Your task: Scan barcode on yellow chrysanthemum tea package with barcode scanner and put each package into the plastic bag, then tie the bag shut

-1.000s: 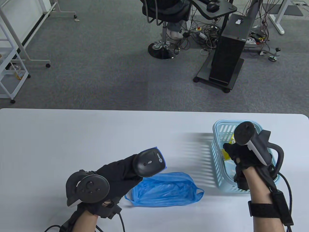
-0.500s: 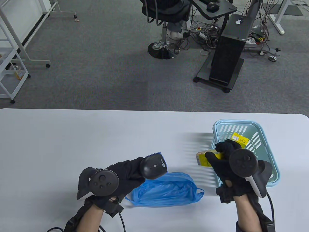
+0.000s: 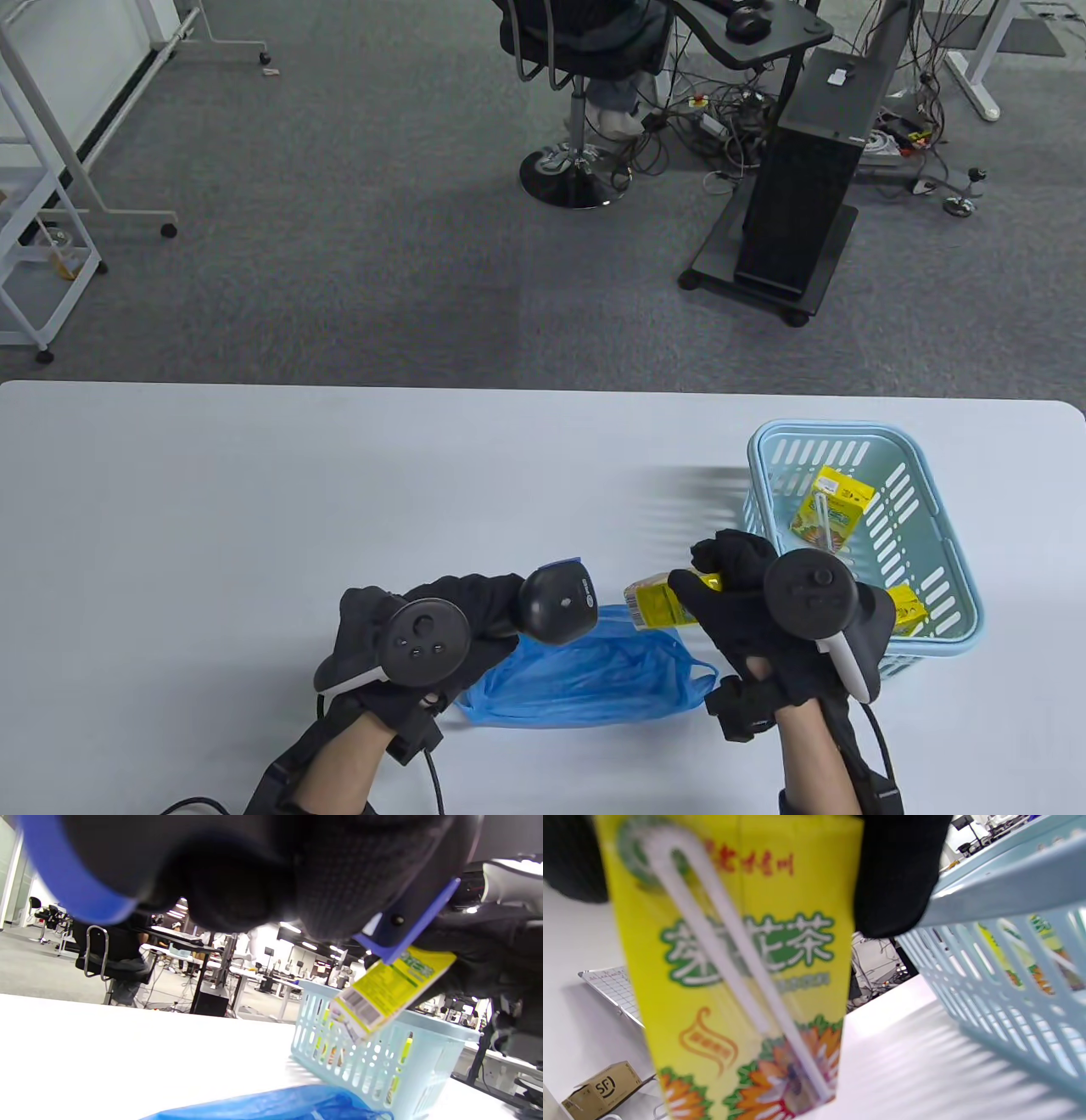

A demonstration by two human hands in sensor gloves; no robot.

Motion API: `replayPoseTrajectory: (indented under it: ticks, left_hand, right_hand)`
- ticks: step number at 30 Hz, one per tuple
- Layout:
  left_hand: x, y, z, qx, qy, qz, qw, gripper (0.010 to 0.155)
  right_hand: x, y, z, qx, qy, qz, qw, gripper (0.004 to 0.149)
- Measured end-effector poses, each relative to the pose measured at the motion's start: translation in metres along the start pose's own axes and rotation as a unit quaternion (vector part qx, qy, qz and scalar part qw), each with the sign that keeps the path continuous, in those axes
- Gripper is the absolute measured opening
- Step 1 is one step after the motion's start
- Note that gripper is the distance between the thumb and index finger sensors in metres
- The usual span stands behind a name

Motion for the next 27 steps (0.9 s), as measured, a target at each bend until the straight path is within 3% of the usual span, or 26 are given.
replayPoseTrajectory:
  ticks: [12, 19, 27]
  left_hand:
    - [-0.001, -0.022, -0.019, 0.062, -0.015, -0.010, 0.998, 0.058]
    - [0.002, -0.021, -0.027, 0.073, 0.025, 0.000, 0.997, 0.060]
    - [0.003, -0.022, -0.029, 0.081, 0.031, 0.002, 0.996, 0.059]
  right_hand:
    - [-0.002, -0.005, 0.006, 0.010, -0.018, -0.006, 1.000, 0.065]
    - [-0.004, -0.004, 0.000, 0.030, -0.009, -0.006, 0.999, 0.065]
    - [-0.004, -0.004, 0.000, 0.028, -0.009, -0.007, 1.000, 0.065]
Point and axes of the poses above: the tracker on the back of each hand, its own y axis roughly to the little-finger side, its own x axis roughly from the wrist to the fingertips, z = x × y, the point moved 1 cm from there along x, roughly from the wrist to the fingertips, and after that the axes turned 10 degrees about z, right-handed, at the moved point
